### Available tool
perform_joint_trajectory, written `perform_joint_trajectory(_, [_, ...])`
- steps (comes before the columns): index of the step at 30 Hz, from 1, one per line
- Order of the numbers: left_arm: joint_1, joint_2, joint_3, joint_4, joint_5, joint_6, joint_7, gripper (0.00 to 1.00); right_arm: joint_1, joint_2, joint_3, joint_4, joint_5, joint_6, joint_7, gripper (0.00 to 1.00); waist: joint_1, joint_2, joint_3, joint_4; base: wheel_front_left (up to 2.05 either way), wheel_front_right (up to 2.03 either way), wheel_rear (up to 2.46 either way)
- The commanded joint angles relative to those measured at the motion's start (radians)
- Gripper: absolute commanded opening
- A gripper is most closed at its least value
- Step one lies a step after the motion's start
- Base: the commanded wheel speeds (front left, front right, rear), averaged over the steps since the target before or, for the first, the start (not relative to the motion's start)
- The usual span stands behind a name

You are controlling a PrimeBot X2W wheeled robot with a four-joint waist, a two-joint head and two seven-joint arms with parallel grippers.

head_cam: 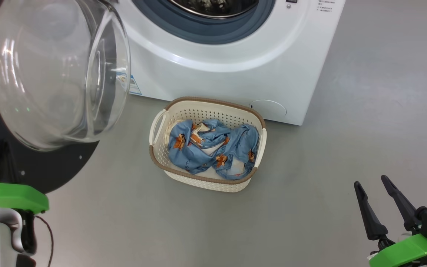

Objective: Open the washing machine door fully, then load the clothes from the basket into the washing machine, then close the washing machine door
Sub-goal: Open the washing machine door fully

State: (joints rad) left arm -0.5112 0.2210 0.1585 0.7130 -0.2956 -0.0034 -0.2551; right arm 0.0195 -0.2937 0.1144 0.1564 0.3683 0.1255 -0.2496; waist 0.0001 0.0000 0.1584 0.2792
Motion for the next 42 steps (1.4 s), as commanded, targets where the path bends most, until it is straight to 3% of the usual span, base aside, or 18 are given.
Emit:
perform_joint_trajectory(1, [-0.037, 0.068, 0.054, -0.011, 0.015, 0.022, -0.007, 0.00, -0.025, -0.029, 0.010, -0.024, -0.010, 0.005, -0.012, 1.00, -0.0001, 0.0000, 0.004, 0.002, 0.00, 0.00, 0.00])
perform_joint_trajectory(23, [-0.082, 0.102, 0.233, -0.010, 0.117, 0.070, -0.007, 0.00, -0.050, -0.053, 0.020, -0.033, -0.012, 0.005, -0.012, 1.00, -0.0001, 0.0000, 0.066, -0.014, 0.00, 0.00, 0.00])
perform_joint_trajectory(42, [-0.197, 0.178, 0.335, 0.102, 0.141, 0.041, -0.007, 0.00, -0.103, -0.094, 0.026, -0.047, -0.023, 0.005, -0.012, 1.00, -0.0001, 0.0000, 0.193, -0.030, 0.00, 0.00, 0.00])
